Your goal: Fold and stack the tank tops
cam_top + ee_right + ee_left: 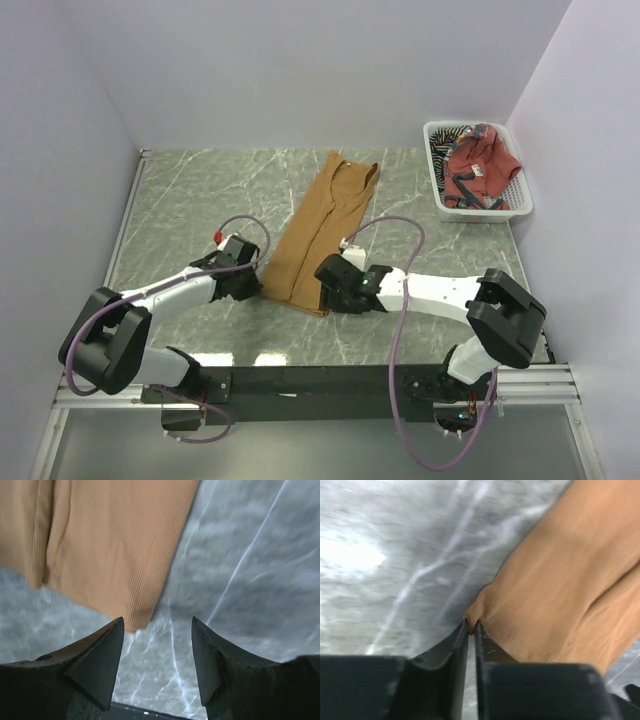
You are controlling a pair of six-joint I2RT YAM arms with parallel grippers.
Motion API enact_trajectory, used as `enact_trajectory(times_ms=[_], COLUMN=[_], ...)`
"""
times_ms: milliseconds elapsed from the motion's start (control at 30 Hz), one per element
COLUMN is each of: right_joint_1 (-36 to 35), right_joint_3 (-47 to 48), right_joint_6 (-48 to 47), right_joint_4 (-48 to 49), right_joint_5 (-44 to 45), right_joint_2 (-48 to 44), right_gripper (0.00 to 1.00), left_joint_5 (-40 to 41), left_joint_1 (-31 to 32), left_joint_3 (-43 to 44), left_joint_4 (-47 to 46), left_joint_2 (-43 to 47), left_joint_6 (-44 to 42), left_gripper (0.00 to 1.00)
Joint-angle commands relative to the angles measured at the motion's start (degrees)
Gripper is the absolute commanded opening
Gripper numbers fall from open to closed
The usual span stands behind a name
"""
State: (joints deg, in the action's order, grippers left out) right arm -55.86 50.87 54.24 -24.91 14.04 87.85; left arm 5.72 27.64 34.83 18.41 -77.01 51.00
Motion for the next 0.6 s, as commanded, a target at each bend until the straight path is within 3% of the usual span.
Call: enact_trajectory(times_ms=[0, 100, 567], right_joint_1=[-1.6, -2.7, -4.2], right_joint_3=[-2.3, -5.2, -18.6], right_joint_6=[7.3, 10.4, 18.0], right_joint_4=[4.8, 5.4, 0.5], right_joint_5=[0.6, 0.9, 3.4], right_joint_2=[-3.1, -4.4, -21.8], right_gripper=[0.63, 0.63, 0.62], left_joint_5=[1.3, 1.1, 2.2], left_joint_1=[3.3, 6.9, 26.2], left_joint_3=[-2.0, -3.6, -8.6], left_joint_4=[0.1, 0.1, 7.2], left_joint_2=[-1.6, -1.1, 8.5], left_joint_6=[1.4, 3.7, 17.1], left_gripper=[0.13, 0.01, 0.0])
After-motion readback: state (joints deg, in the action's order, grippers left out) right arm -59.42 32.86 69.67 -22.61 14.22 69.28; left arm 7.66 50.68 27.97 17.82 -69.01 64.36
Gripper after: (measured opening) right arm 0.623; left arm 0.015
